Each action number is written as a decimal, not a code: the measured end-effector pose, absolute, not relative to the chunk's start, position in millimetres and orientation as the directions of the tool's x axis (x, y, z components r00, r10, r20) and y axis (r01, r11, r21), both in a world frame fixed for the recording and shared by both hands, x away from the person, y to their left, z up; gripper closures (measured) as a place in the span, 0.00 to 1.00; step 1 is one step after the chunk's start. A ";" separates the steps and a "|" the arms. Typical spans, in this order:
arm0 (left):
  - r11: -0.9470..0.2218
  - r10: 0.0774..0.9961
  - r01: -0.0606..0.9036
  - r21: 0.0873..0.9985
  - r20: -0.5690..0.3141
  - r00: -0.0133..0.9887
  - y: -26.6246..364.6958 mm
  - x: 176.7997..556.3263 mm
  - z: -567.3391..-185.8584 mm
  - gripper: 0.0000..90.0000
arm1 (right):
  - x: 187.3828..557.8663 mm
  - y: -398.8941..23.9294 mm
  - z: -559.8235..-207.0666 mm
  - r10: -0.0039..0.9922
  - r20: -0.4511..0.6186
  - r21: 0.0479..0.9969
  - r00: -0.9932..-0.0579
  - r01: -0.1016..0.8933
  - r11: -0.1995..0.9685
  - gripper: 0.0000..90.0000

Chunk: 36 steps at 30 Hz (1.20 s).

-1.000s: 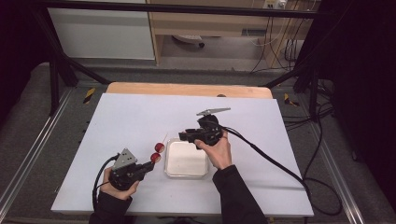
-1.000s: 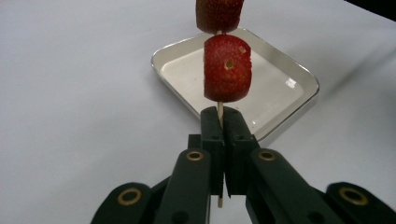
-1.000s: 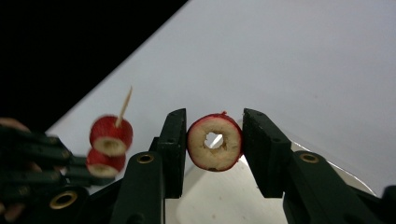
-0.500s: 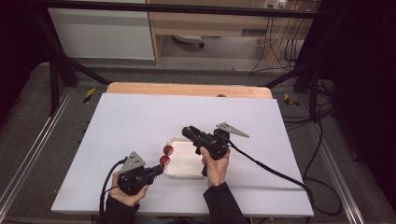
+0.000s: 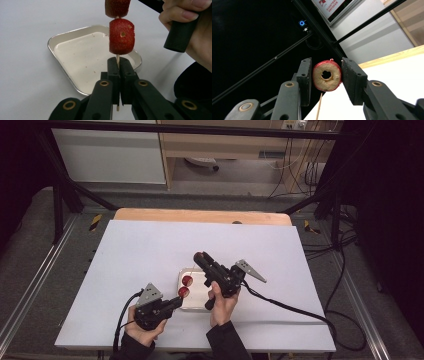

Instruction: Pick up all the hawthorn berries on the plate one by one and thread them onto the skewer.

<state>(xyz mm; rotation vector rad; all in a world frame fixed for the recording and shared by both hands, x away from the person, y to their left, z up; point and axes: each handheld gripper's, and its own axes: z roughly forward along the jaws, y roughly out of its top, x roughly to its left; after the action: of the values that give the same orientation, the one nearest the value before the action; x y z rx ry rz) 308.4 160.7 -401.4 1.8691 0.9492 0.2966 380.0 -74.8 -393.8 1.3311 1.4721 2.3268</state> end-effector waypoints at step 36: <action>-0.174 0.729 0.497 0.850 -0.229 0.645 159.9 309.1 -402.6 0.98 | 373.3 -67.7 -405.6 0.460 0.623 0.769 -0.633 0.387 -0.509 0.69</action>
<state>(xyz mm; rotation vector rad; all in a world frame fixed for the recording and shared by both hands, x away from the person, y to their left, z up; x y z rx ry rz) 309.1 159.9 -402.6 1.8317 0.9794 0.2807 373.3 -67.7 -405.6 1.3237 1.5313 2.3384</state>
